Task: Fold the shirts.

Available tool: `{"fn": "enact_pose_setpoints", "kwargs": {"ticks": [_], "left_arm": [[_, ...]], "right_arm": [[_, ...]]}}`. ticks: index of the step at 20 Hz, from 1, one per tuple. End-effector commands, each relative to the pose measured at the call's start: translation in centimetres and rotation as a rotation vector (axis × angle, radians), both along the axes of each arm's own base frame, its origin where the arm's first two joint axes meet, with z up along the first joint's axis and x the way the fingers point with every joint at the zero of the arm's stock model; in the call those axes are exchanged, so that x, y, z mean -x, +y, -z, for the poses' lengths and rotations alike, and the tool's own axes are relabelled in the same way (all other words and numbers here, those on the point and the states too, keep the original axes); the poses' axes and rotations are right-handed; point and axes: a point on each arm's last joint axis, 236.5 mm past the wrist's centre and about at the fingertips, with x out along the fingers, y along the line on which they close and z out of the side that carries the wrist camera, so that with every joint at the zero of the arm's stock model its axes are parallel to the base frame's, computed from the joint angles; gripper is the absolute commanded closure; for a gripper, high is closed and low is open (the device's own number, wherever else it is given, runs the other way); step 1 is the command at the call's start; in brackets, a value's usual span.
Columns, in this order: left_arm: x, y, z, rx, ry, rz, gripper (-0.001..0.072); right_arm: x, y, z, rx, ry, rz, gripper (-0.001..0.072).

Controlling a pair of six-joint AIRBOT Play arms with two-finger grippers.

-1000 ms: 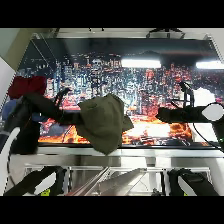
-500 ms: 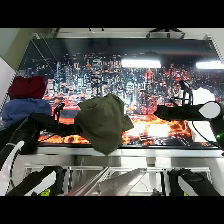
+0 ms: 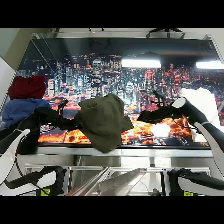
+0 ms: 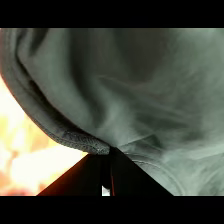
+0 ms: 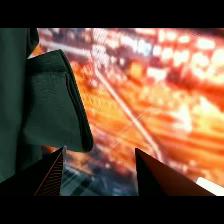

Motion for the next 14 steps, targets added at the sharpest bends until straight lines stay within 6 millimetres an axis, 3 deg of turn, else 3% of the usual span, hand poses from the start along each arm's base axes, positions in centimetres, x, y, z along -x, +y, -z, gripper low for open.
{"fn": "enact_pose_setpoints", "kwargs": {"ticks": [1, 5, 6, 8, 9, 12, 14], "left_arm": [[-0.3, -0.5, -0.9, 0.031, 0.004, 0.018, 0.0693], [-1.2, -0.7, -1.9, 0.044, -0.015, 0.026, 0.0693], [-1.4, -0.8, -2.1, 0.045, -0.021, 0.027, 0.0692], [-1.7, -0.8, -2.7, 0.050, -0.027, 0.037, 0.0693], [-1.8, -1.0, -3.2, 0.058, -0.028, 0.051, 0.0693], [-2.6, -1.2, -7.2, 0.085, -0.085, 0.100, 0.0693], [-3.9, 0.1, -12.6, 0.089, -0.183, 0.082, 0.0693]], "right_arm": [[0.2, 3.4, 2.4, -0.126, 0.005, -0.071, 0.0218], [0.7, 6.3, 2.4, -0.200, 0.001, -0.103, 0.0219], [0.8, 6.5, 2.4, -0.200, 0.003, -0.107, 0.0274], [1.0, 6.6, 2.2, -0.208, 0.004, -0.117, 0.0671], [1.2, 6.8, 1.6, -0.224, 0.005, -0.138, 0.0692], [1.4, 7.4, -3.0, -0.308, -0.021, -0.219, 0.0694], [-0.1, 6.9, -9.1, -0.356, -0.129, -0.241, 0.0694]]}}
